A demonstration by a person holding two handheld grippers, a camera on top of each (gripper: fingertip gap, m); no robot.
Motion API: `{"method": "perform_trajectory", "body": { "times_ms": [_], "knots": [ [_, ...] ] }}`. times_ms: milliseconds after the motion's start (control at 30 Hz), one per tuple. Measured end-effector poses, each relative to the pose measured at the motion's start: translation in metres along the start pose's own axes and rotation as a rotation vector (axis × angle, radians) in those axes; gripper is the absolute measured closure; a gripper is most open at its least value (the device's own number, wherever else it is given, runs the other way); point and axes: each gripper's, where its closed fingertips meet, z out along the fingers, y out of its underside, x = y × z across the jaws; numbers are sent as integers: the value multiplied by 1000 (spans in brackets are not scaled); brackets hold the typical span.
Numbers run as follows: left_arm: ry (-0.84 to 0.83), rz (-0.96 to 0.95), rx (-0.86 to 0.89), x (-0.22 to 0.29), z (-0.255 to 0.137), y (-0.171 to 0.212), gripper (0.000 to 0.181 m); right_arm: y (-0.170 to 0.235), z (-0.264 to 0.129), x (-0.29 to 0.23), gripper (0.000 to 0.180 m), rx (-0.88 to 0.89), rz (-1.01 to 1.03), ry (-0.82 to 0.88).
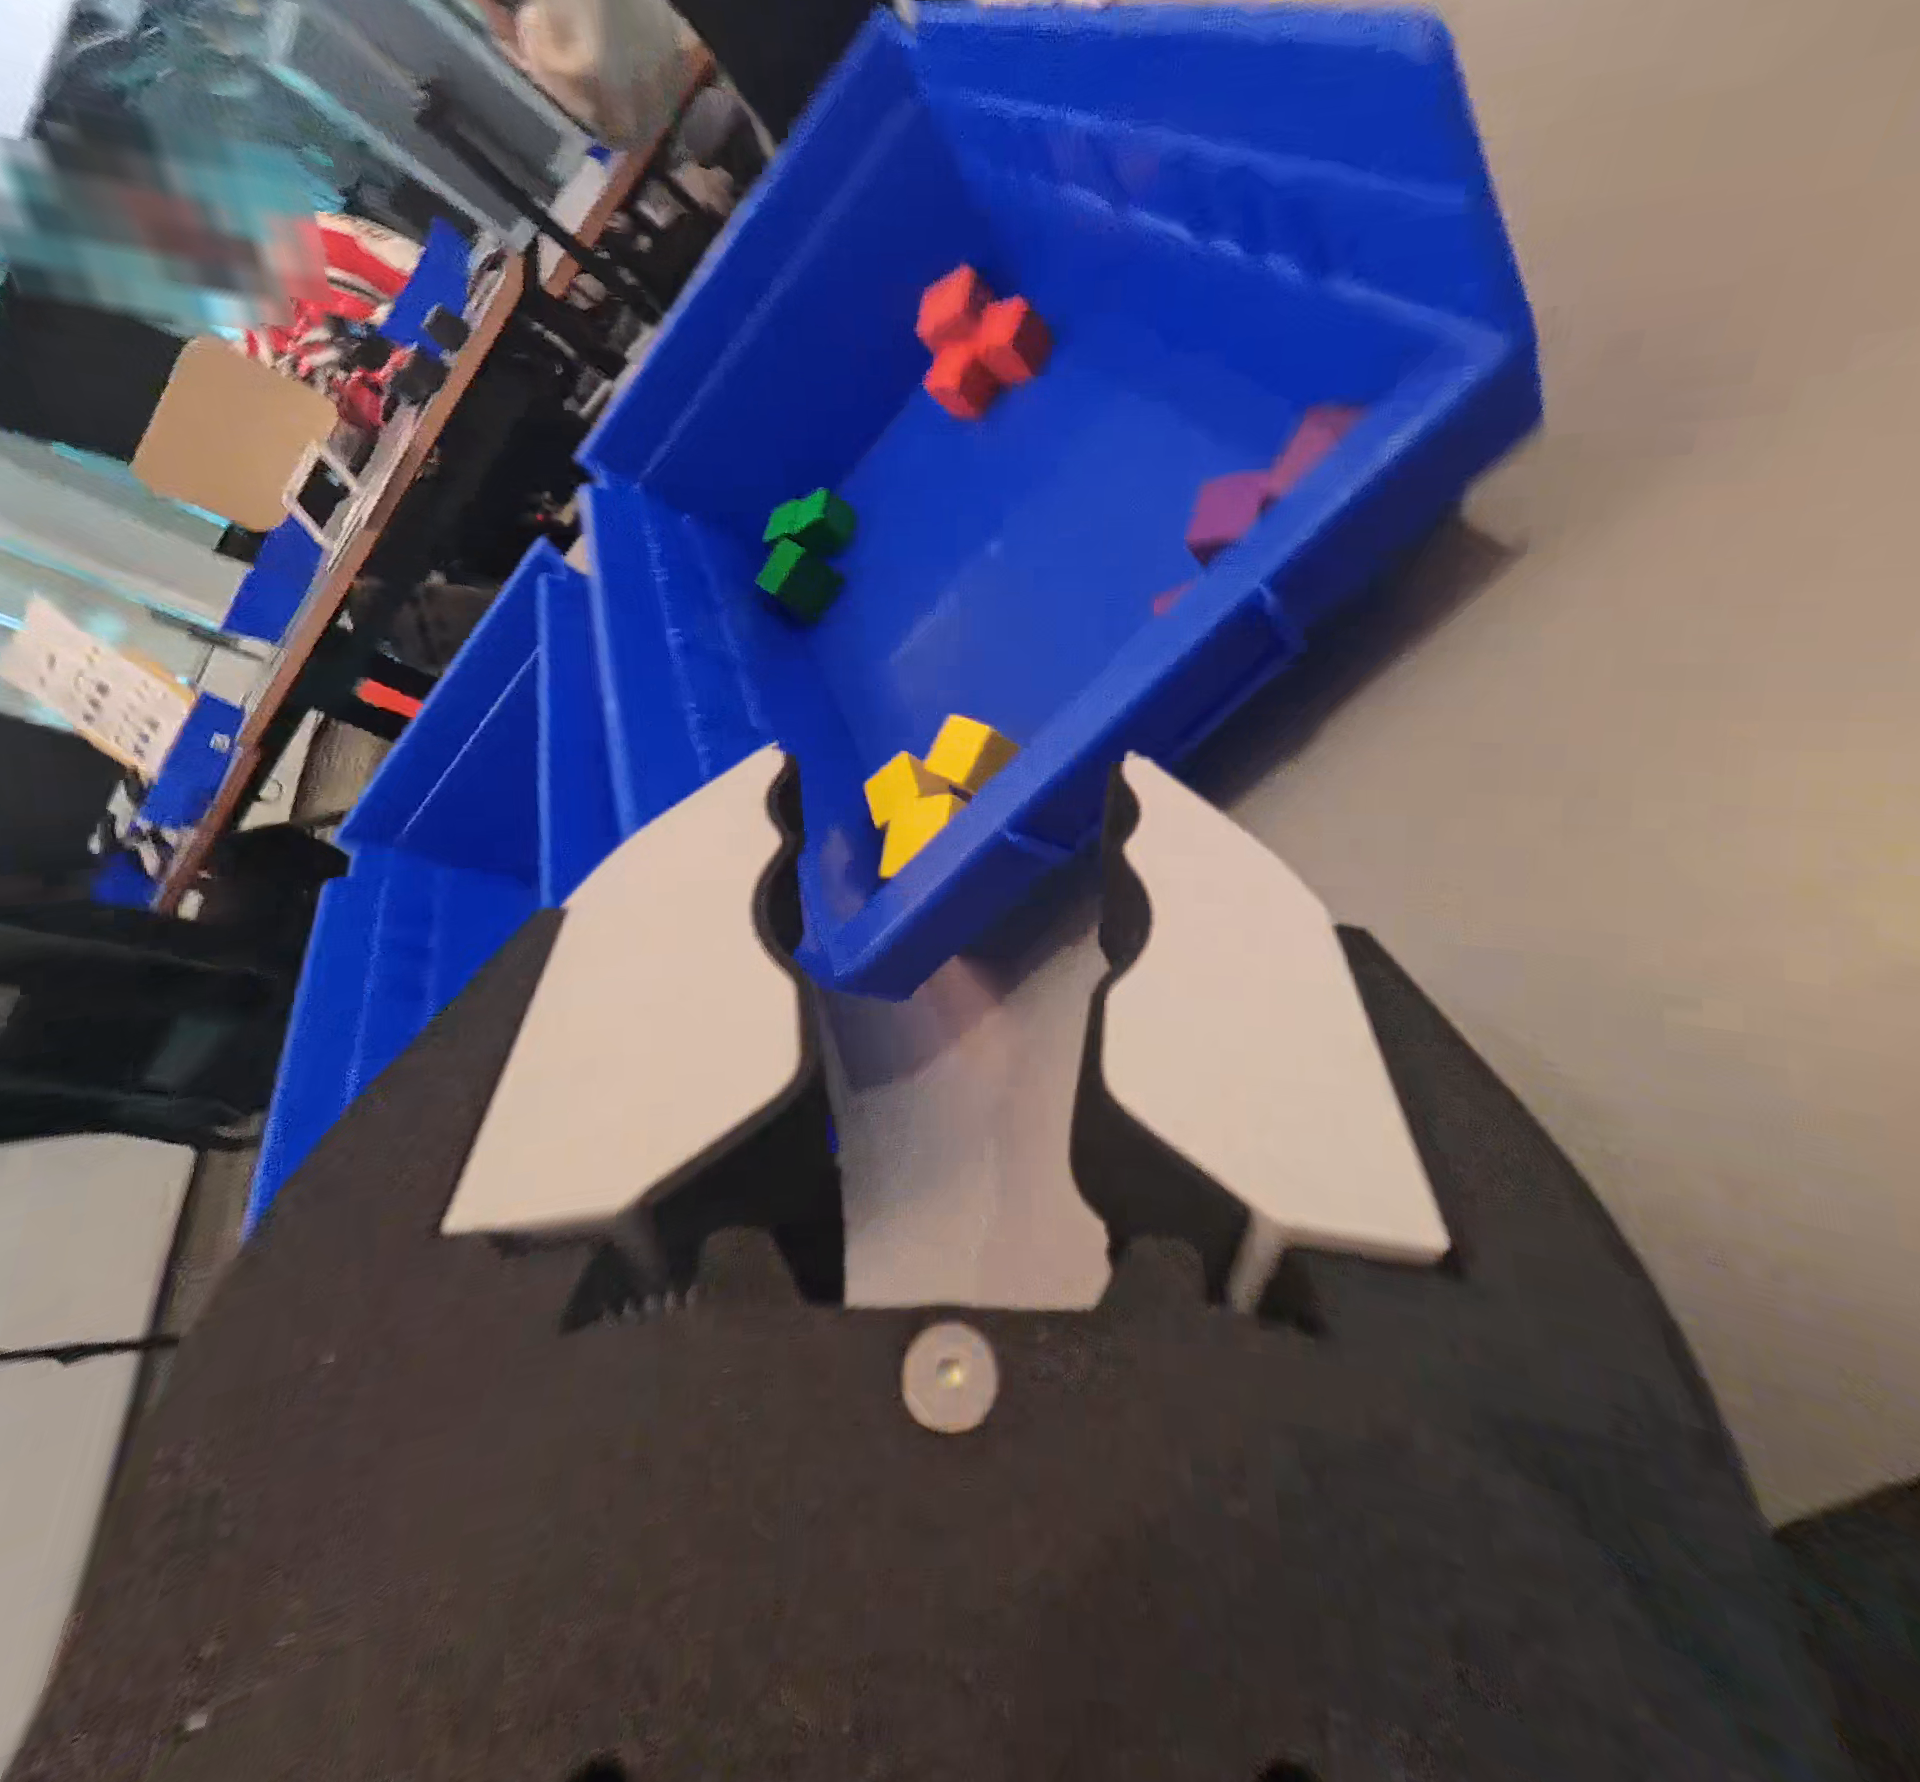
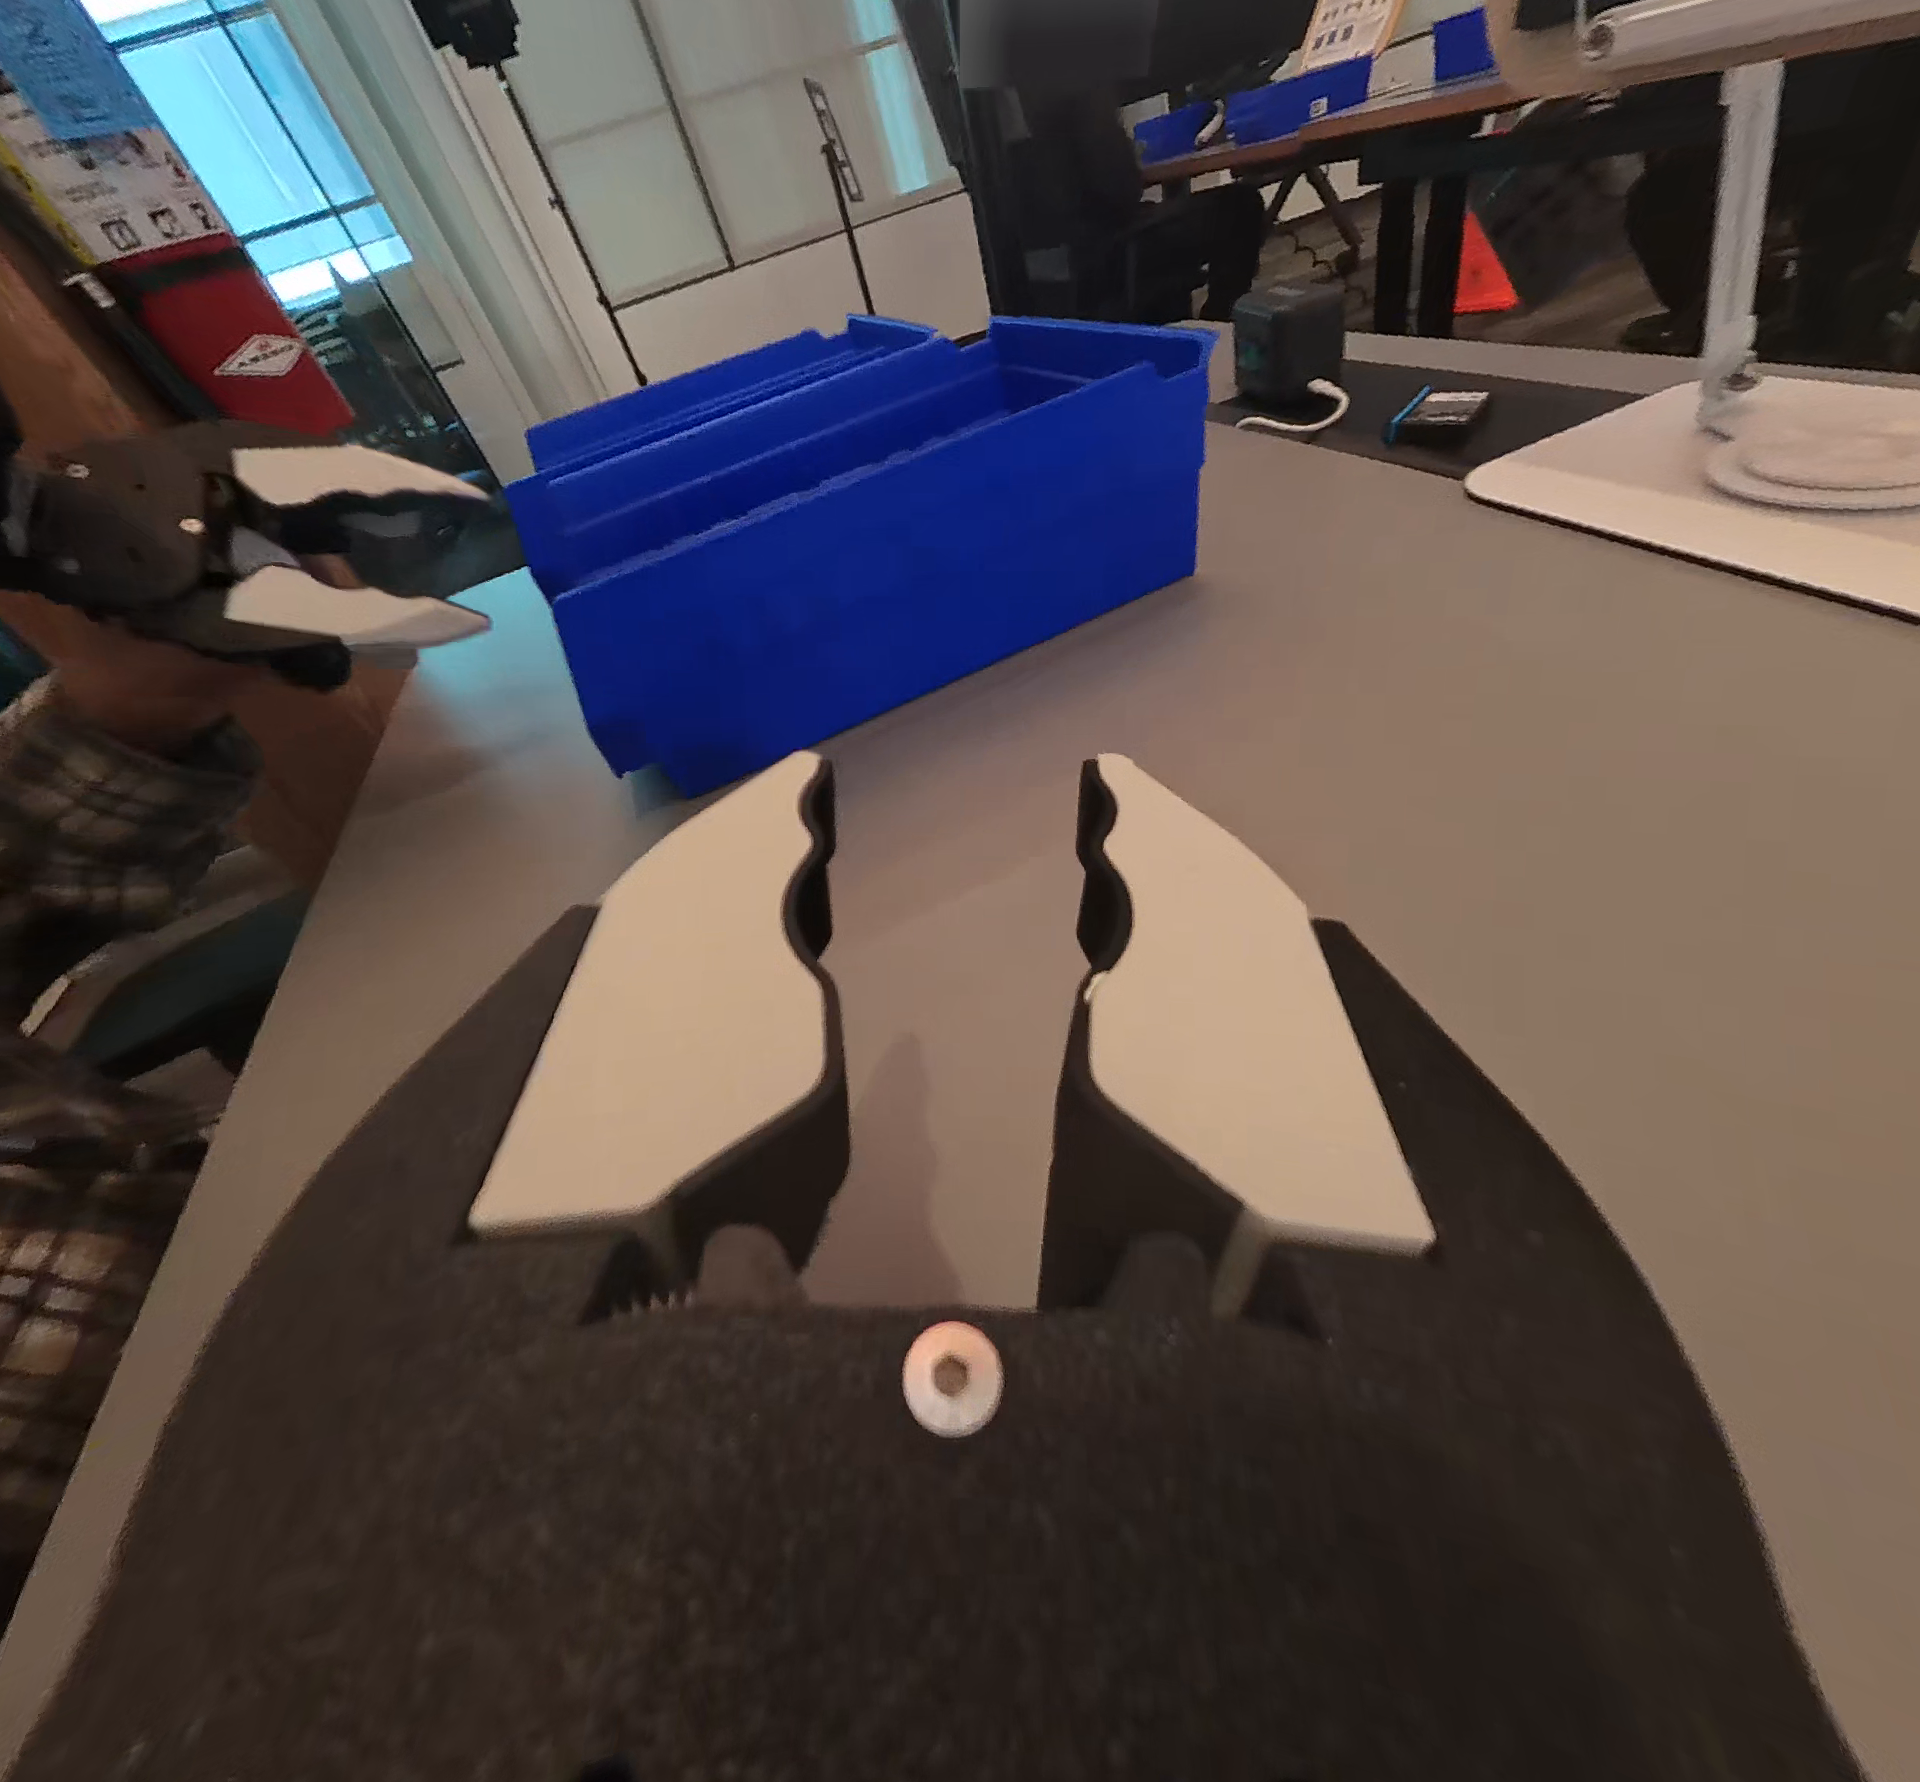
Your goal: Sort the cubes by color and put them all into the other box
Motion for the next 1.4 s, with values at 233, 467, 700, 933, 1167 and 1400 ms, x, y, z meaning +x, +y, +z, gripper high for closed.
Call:
{"method": "perform_trajectory", "body": {
  "times_ms": [233,467,700,933,1167,1400],
  "knots": [
    [297,283,-41,31,15,3,121,0,3,-12,134,-6,-11,-57],
    [688,441,-116,43,12,1,122,2,4,-17,134,0,14,-111],
    [967,589,-311,45,32,19,132,6,7,-25,134,-27,2,-146],
    [1064,644,-554,45,52,40,159,5,7,-28,136,-34,1,-164],
    [1048,627,-586,33,77,37,160,-3,4,-29,136,0,29,-192],
    [1015,604,-604,18,112,31,160,-5,2,-29,137,13,40,-200]
  ]
}}
